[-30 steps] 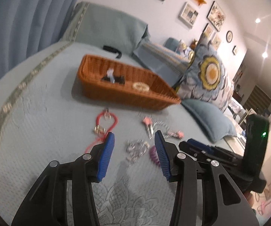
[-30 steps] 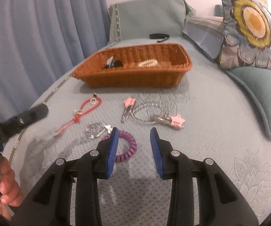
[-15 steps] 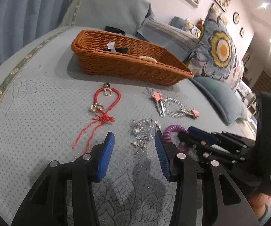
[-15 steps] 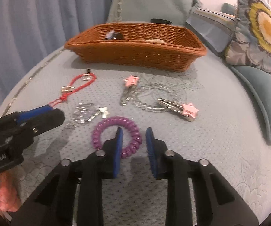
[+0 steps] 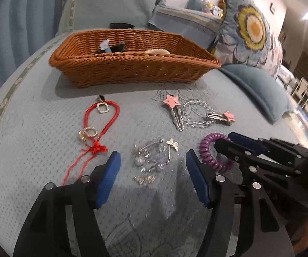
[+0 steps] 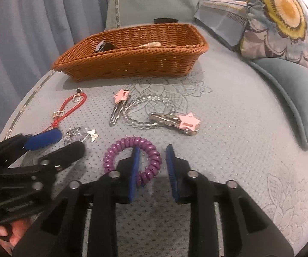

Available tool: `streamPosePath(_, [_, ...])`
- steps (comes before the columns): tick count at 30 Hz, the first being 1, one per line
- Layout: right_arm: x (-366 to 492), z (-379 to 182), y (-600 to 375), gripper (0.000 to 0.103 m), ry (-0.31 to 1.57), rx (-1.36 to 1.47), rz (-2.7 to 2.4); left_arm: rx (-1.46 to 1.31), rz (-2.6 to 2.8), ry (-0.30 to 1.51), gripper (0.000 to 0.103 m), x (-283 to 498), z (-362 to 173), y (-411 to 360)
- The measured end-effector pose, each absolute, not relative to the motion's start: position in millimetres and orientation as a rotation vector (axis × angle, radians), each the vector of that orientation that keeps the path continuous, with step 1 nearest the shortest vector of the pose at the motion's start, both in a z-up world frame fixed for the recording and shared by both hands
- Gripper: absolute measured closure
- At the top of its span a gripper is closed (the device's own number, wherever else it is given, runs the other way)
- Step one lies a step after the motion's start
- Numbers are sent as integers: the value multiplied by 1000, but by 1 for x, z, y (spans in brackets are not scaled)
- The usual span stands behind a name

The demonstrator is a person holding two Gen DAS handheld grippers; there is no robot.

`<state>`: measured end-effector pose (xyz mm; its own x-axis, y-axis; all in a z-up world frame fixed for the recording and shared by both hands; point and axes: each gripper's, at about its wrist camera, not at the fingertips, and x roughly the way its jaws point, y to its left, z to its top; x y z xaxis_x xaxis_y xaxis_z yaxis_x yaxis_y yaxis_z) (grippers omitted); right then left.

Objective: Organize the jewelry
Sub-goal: 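Grasp the silver charms with the left tool while the right tool grasps the purple coil bracelet, then carry the charms and purple bracelet into the basket and open both tools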

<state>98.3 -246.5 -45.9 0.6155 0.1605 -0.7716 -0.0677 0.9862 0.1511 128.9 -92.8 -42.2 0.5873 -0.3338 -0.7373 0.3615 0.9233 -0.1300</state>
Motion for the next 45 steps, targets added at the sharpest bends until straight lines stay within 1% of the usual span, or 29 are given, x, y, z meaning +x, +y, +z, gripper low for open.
streamPosePath(1, [99, -46, -245, 72, 902, 100, 129, 59, -393, 849, 44, 129, -43, -97])
streamPosePath(3, [99, -46, -243, 72, 902, 90, 126, 76, -377, 843, 47, 129, -43, -98])
streamPosePath(5, [99, -47, -243, 72, 901, 84, 125, 82, -370, 835, 60, 128, -43, -98])
streamPosePath(7, [99, -47, -243, 72, 898, 86, 129, 77, -369, 828, 76, 126, -42, -95])
streamPosePath(8, [99, -47, -243, 75, 897, 91, 137, 75, -367, 826, 78, 126, -42, -94])
streamPosePath(9, [98, -47, -244, 86, 896, 95, 141, 70, -369, 824, 82, 126, -42, -93])
streamPosePath(10, [98, -47, -245, 89, 894, 103, 149, 63, -377, 819, 84, 125, -41, -92])
streamPosePath(15, [96, -47, -250, 93, 886, 135, 161, 19, -407, 777, 85, 117, -37, -85])
streamPosePath(25, [84, -36, -255, 93, 804, 164, 171, -83, -441, 641, 85, 98, -20, -66])
streamPosePath(35, [84, -33, -259, 93, 772, 190, 177, -120, -470, 627, 85, 99, -22, -63])
streamPosePath(39, [84, -34, -262, 93, 767, 208, 177, -174, -484, 671, 85, 109, -29, -57])
streamPosePath(45, [90, -29, -271, 93, 781, 253, 186, -140, -471, 707, 85, 114, -26, -66])
